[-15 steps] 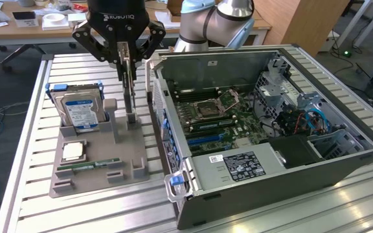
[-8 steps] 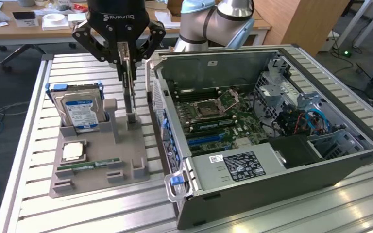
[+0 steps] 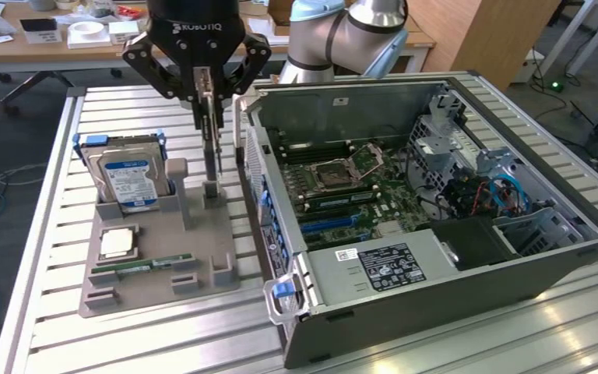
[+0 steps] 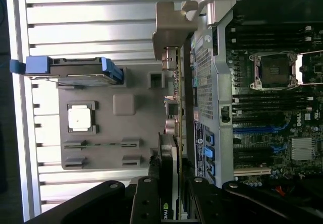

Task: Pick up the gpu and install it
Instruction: 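Pick up the gpu and move the gpu toward the slot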

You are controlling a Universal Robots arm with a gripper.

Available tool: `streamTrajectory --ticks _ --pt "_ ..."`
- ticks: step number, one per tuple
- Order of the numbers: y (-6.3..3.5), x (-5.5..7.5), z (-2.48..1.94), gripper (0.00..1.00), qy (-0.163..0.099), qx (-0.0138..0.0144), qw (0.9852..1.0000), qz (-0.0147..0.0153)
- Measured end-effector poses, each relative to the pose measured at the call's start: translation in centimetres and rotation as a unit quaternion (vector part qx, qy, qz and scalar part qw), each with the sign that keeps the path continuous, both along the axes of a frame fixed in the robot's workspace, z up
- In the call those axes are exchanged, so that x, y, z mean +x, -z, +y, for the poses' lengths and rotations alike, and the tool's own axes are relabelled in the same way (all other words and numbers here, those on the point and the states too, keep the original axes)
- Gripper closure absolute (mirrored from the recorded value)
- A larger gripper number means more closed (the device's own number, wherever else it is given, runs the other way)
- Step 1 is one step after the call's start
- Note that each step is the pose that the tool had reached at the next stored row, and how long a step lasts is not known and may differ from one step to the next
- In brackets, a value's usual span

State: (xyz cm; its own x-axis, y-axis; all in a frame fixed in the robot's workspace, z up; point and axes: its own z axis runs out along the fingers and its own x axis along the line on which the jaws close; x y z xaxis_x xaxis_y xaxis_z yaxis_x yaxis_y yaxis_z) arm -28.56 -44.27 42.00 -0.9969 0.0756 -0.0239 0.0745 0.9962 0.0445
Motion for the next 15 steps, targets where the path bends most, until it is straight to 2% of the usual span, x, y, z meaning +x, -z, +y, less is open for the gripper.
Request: streamTrajectory --ticks 15 --pt "0.00 2.9 0.02 0.73 0.000 0.0000 1.0000 0.0000"
